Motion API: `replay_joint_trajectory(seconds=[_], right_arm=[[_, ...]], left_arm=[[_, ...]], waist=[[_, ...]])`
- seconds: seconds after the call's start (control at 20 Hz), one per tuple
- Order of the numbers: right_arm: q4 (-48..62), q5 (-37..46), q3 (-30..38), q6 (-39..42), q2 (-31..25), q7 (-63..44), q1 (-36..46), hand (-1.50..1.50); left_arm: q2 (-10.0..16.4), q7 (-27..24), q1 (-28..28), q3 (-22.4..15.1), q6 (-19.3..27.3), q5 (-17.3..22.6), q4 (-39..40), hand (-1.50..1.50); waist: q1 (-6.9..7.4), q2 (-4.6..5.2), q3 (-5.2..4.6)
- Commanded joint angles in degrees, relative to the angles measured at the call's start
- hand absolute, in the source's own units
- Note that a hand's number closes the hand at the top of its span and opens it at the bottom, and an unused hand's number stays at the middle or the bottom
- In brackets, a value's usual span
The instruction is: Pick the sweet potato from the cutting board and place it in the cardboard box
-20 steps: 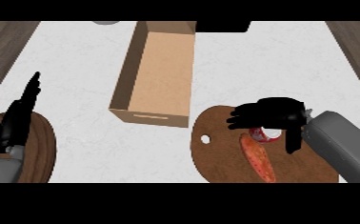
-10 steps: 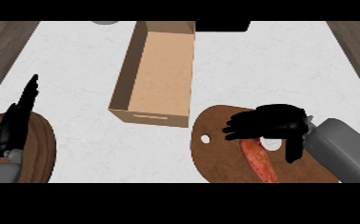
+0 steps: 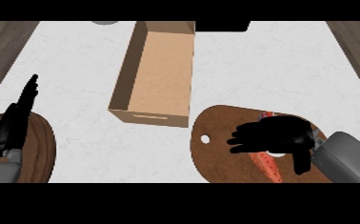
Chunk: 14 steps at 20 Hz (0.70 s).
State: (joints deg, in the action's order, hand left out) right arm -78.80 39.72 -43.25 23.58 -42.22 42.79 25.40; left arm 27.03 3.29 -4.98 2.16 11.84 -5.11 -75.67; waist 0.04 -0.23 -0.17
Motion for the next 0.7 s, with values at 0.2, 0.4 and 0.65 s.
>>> replay_joint_trajectory(seconds=[0.2,0.4,0.65], right_arm=[[3.6,6.4,-0.7,2.3,7.1,-4.3,-2.0,-1.5],[4.5,7.2,2.4,-7.3,10.6,-1.9,-4.1,1.5],[1.7,7.4,6.6,-9.5,11.1,-1.3,-5.8,1.5]], left_arm=[[-2.8,1.4,1.7,-0.8,1.2,-2.9,-3.1,0.0],[-3.6,0.9,0.2,-0.4,1.2,-3.4,-1.6,0.0],[-3.8,0.5,4.1,0.1,0.8,-3.6,-4.8,0.0]], waist=[[0.43,0.23,0.19],[0.18,0.31,0.21],[0.31,0.1,0.2]])
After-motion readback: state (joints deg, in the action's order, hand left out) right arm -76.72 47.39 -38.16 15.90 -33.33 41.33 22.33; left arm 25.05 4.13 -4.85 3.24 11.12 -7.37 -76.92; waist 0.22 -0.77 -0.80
